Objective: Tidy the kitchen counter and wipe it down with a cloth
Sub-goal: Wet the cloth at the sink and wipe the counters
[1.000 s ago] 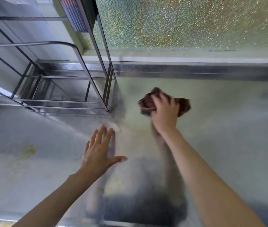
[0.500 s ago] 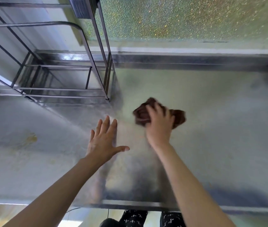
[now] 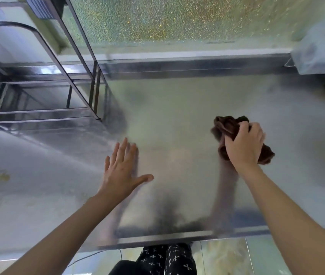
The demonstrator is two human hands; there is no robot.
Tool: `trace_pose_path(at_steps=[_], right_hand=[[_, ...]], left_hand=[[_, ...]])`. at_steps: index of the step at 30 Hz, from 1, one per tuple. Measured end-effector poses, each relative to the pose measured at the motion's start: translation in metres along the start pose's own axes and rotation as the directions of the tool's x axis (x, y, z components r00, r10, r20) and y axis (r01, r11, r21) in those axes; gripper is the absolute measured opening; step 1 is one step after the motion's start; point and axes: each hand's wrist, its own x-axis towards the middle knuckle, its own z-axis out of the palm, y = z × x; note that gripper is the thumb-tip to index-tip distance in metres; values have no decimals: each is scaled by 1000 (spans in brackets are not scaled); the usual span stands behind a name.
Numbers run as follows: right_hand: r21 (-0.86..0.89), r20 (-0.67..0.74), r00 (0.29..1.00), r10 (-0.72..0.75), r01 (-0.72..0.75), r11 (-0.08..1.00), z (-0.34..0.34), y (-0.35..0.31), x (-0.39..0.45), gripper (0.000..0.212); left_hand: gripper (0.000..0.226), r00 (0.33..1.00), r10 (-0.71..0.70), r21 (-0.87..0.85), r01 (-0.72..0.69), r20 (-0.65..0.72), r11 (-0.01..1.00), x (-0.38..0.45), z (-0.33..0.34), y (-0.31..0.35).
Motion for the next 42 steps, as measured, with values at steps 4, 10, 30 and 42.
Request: trace_pose_path(at_steps=[4, 10, 30, 42], right_hand=[[74, 49, 987, -151, 147, 986, 18, -33, -41, 57], [71, 261, 777, -572, 576, 814, 33, -74, -124, 65], [134, 165, 820, -548, 532, 836, 15, -22, -182, 68], [135, -30, 981, 191, -185, 973, -9, 94, -145, 55]], left_hand=[[120, 993, 80, 91, -87, 85, 992, -9, 17, 10], [124, 994, 60, 65, -66, 90, 996, -29, 22, 6], [130, 997, 56, 95, -61, 52, 994, -48, 33, 14], [128, 999, -45, 7, 46, -16, 999, -107, 32, 19]])
